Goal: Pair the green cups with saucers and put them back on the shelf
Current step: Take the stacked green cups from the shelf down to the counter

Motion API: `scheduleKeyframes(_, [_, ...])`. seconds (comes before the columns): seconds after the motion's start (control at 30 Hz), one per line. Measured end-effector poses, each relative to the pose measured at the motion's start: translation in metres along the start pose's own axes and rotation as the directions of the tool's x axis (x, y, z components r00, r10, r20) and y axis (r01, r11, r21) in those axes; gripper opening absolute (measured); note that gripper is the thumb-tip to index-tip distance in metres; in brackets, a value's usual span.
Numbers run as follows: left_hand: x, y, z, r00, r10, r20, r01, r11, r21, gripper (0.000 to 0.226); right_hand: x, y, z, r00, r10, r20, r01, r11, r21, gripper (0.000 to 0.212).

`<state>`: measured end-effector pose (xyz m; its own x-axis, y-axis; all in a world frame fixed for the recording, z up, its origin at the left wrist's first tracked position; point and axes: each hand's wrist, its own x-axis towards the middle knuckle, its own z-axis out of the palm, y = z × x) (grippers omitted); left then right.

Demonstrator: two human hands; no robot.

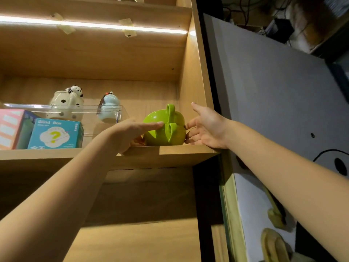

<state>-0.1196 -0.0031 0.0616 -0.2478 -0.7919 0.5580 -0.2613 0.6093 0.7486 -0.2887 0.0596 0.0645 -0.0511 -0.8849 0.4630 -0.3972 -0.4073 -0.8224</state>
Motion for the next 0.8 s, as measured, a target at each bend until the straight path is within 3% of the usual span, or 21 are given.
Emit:
scheduleKeyframes(0.07, [0.001, -0.002, -0.002, 1.000, 0.001, -0.027, -0.001, 1.000, 0.007, 0.070, -0.007, 0.001, 0.003, 0.999, -0.009, -0.048, 0.010, 1.000, 0.022, 0.078])
scheduleKeyframes(0.2, [-0.004, 0.000, -0.004, 0.999, 0.030, -0.034, -0.029, 0.999, 0.015, 0.059, -0.020, -0.001, 0.011, 0.993, -0.037, -0.112, 0.034, 0.999, -0.026, 0.075])
scheduleKeyframes(0.37, [-0.014, 0.003, -0.006, 0.998, 0.052, -0.026, -0.053, 0.998, -0.035, 0.073, -0.038, -0.006, 0.018, 0.980, -0.089, -0.176, 0.085, 0.996, -0.029, 0.069])
scheduleKeyframes(0.57, [-0.041, 0.012, -0.005, 0.994, 0.111, -0.019, -0.112, 0.971, -0.210, 0.050, -0.063, -0.012, 0.024, 0.980, -0.094, -0.173, 0.108, 0.991, 0.073, 0.065])
scheduleKeyframes(0.8, [-0.088, 0.038, -0.016, 0.997, 0.079, -0.012, -0.079, 0.953, -0.294, 0.093, -0.110, -0.032, 0.018, 0.986, -0.064, -0.152, 0.089, 0.983, 0.162, 0.067])
